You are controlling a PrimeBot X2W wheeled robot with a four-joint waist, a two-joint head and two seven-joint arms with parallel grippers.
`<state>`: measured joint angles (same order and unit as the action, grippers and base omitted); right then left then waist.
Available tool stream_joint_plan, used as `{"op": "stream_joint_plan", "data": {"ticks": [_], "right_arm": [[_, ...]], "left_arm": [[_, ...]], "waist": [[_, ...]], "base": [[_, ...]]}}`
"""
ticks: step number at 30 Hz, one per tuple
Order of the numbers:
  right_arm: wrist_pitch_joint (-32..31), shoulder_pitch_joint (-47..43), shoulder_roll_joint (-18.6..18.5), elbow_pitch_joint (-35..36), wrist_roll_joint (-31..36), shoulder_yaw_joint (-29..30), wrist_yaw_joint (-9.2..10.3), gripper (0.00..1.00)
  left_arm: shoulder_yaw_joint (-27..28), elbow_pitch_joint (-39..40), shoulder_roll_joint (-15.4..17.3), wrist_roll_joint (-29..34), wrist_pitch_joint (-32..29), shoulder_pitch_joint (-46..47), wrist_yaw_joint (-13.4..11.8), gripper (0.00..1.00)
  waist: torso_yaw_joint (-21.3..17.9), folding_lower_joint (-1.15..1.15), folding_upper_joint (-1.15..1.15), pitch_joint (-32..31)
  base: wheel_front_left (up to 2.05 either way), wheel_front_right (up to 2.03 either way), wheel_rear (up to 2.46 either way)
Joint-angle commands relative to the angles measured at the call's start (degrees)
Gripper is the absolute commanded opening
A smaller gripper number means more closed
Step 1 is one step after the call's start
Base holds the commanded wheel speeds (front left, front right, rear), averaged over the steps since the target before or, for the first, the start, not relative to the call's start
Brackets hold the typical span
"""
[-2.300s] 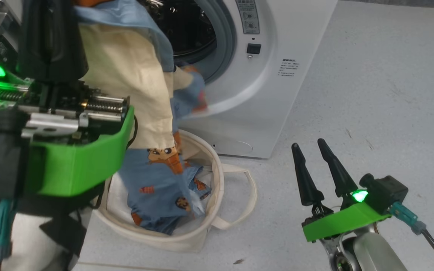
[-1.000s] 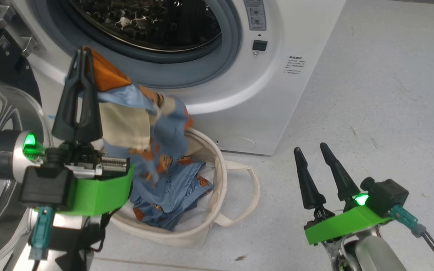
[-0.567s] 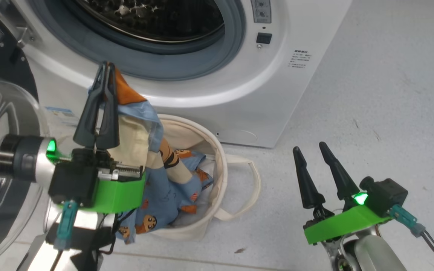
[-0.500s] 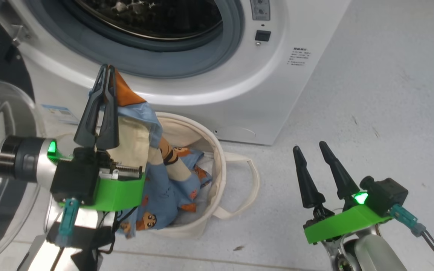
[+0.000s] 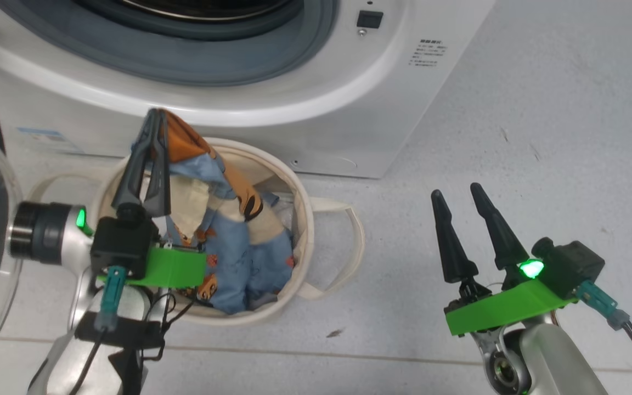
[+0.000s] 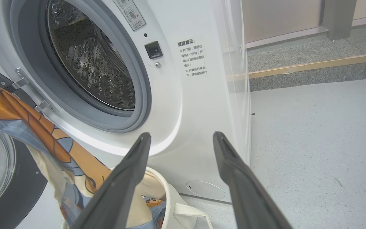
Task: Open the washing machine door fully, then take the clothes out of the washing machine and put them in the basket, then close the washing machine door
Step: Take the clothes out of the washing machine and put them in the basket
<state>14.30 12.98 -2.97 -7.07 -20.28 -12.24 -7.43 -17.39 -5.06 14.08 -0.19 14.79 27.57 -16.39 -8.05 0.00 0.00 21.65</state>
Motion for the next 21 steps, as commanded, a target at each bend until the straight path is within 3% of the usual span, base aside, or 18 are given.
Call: {"op": "stream_joint_plan", "data": {"ticks": [1, 21], "right_arm": [[0.7, 1.1, 0.1, 2.0, -0.4, -1.0, -0.06, 1.0], [0.7, 3.9, 0.1, 3.4, -1.1, -0.8, -0.06, 1.0]], "left_arm": [[1.8, -0.5, 0.9, -0.4, 0.2, 1.6, 0.3, 0.0], [-0.4, -26.4, -1.5, -1.4, 0.2, 6.8, 5.2, 0.0]], "waist": [[-0.6, 0.0, 0.0, 1.2], [-4.2, 0.0, 0.0, 8.7]], "base": [[0.0, 0.0, 0.0], [0.0, 0.0, 0.0]]}}
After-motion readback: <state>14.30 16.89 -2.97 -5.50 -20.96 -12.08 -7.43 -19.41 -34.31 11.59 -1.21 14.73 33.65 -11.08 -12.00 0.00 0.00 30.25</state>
